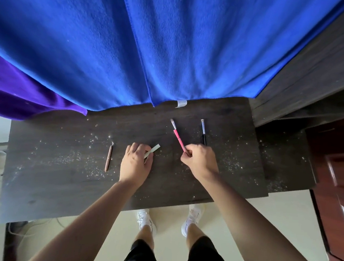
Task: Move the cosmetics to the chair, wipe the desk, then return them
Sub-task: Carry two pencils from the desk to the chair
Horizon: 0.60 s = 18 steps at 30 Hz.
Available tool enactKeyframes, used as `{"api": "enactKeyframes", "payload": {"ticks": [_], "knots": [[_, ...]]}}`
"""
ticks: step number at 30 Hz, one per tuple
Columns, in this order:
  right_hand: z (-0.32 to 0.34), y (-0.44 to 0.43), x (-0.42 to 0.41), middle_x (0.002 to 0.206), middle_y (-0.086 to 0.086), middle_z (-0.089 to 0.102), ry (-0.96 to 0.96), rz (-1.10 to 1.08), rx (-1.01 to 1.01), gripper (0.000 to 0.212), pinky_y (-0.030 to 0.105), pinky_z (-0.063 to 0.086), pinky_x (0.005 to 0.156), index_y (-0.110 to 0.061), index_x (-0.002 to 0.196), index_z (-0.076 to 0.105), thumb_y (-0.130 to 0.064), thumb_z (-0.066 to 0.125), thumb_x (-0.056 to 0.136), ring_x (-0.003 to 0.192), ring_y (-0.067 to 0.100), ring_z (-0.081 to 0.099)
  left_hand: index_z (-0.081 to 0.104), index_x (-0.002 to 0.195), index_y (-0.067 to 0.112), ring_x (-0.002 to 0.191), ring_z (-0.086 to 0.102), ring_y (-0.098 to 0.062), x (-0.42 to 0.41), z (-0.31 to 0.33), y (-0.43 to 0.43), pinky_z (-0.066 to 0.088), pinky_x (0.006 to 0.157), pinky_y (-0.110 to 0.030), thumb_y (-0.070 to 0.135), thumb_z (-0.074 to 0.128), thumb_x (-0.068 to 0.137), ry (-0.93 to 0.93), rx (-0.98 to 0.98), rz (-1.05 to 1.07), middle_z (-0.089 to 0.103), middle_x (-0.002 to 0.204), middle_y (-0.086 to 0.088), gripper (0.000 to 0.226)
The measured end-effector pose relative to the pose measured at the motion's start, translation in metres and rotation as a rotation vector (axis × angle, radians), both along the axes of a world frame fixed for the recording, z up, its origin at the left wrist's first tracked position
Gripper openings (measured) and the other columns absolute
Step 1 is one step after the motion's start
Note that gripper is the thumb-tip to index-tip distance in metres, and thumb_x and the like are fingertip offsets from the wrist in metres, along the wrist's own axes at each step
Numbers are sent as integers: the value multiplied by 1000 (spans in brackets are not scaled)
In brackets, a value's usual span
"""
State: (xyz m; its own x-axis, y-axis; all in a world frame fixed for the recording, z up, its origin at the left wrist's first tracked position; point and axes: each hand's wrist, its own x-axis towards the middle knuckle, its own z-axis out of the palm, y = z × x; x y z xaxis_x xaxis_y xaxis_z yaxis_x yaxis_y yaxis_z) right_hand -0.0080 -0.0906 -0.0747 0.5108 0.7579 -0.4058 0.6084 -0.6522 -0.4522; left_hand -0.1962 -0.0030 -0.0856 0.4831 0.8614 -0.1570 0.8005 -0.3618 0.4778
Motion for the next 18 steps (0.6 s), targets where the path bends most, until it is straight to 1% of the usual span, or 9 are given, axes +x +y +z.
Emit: {"api": "enactKeyframes", "payload": {"ticks": [3, 5, 6, 9, 10, 13, 15, 17, 18], "knots": [[3, -4, 3, 76, 7, 73, 15, -30, 50, 13, 37, 53, 69, -16, 90, 76, -23, 65, 89, 73, 28, 67, 68, 102, 8, 95, 54, -34, -2, 11, 0, 47, 78, -42, 16, 68, 90, -21, 8, 19, 62, 98, -11, 14], [8, -7, 7, 68, 5, 71, 67, -95, 127, 12, 35, 52, 66, -14, 82, 74, -22, 68, 88, 67, 27, 66, 68, 101, 8, 92, 55, -34, -2, 20, 3, 44, 80, -40, 15, 68, 90, -34, 29, 34, 62, 96, -10, 13], [13, -7, 10, 66, 2, 71, 98, -137, 176, 9, 32, 51, 66, -15, 82, 75, -22, 71, 86, 64, 22, 66, 69, 100, 9, 91, 55, -34, -2, 27, 5, 41, 81, -37, 15, 69, 89, -41, 49, 37, 62, 94, -10, 13], [40, -4, 19, 67, -8, 73, 135, -237, 294, 3, 10, 42, 61, -23, 84, 79, -23, 78, 82, 62, -1, 63, 68, 99, 12, 91, 56, -32, 2, 55, 12, 39, 82, -34, 16, 69, 89, -108, 72, 56, 62, 94, -8, 11], [49, -2, 23, 69, -11, 73, 139, -259, 316, 6, 9, 42, 62, -25, 86, 80, -24, 80, 80, 62, -4, 63, 68, 99, 13, 92, 56, -31, 5, 65, 15, 41, 82, -36, 16, 69, 89, -140, 65, 69, 62, 93, -6, 11], [90, -3, 32, 73, -17, 74, 127, -338, 427, 11, 22, 53, 74, -29, 89, 80, -28, 81, 79, 69, -1, 68, 66, 96, 17, 91, 58, -26, 16, 106, 26, 47, 80, -37, 18, 69, 88, -266, 73, 61, 60, 89, 2, 8], [120, -7, 35, 73, -20, 73, 129, -411, 524, 11, 23, 55, 78, -30, 89, 80, -27, 81, 79, 71, -2, 68, 65, 93, 17, 88, 59, -24, 25, 134, 33, 47, 77, -37, 17, 70, 87, -366, 92, 37, 57, 85, 7, 8], [151, -21, 29, 73, -19, 73, 119, -491, 623, 10, 23, 56, 76, -32, 88, 79, -25, 80, 80, 69, -1, 69, 65, 91, 17, 84, 60, -21, 32, 160, 35, 44, 73, -33, 18, 71, 86, -459, 116, -5, 57, 84, 8, 8], [163, -33, 25, 72, -17, 73, 106, -539, 664, 10, 22, 55, 73, -34, 87, 78, -26, 80, 81, 66, 3, 68, 65, 91, 18, 82, 60, -20, 35, 170, 34, 45, 72, -33, 19, 71, 86, -505, 115, -42, 57, 85, 7, 8]]}}
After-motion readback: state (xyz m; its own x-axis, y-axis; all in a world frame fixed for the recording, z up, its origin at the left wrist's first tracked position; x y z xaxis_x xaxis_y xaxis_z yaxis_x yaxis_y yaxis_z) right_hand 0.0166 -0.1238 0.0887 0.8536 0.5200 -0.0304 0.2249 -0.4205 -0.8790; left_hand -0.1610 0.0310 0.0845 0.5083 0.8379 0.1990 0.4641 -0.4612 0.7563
